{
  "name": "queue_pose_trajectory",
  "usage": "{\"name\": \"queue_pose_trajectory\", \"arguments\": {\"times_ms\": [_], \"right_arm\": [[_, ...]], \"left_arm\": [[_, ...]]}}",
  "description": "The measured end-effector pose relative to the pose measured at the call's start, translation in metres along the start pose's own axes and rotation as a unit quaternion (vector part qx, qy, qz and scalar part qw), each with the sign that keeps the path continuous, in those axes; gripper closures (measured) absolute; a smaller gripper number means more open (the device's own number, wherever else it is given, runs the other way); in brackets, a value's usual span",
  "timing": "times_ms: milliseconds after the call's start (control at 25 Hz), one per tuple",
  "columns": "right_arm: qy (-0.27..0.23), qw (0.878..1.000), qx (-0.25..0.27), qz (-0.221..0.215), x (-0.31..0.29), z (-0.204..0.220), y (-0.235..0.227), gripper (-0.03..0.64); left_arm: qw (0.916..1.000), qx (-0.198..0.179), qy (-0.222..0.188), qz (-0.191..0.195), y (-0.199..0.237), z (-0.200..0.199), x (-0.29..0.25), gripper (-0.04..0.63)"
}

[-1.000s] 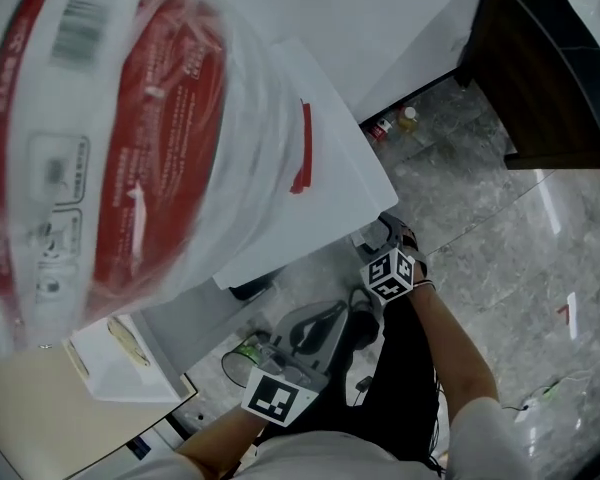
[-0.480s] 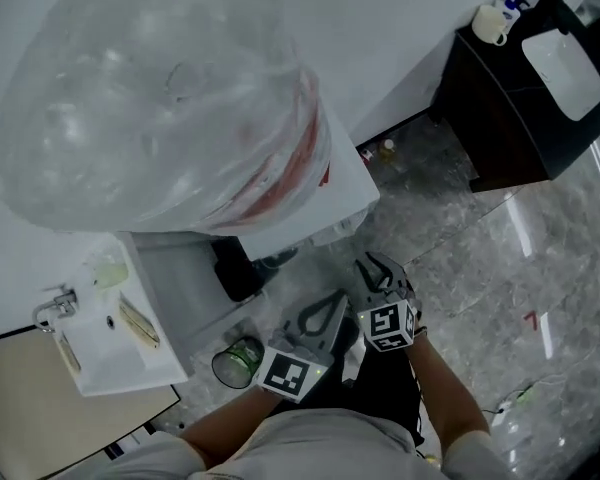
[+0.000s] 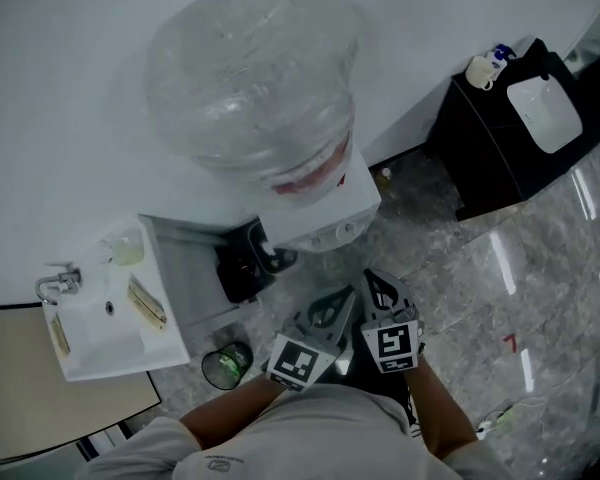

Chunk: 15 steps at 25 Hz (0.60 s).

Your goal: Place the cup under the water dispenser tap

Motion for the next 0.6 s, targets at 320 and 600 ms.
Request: {"name": "queue_pose_trajectory", "arguments": {"times_ms": [320, 600], "right_arm": [[-0.041, 0.999, -0.003, 0.016, 0.038, -0.049, 0.017, 0.600], [-0.062, 0.998, -0.005, 0.025, 0.059, -0.071, 0.026, 0.600]], "left_arm": [[1.0000, -0.004, -0.006, -0.006, -0.009, -0.020, 0.018, 0.591], [0.9996, -0.010, -0.023, -0.012, -0.012, -0.033, 0.028, 0.590]]}}
Point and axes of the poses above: the fingertips, and each gripper's own axes: x backward along the fingers, y to its left, z out of its underside, the point moved 9 cm from there along x, backward along the fingers, and after that the axes turned 4 degrees about -y, right-handed, at the moved point
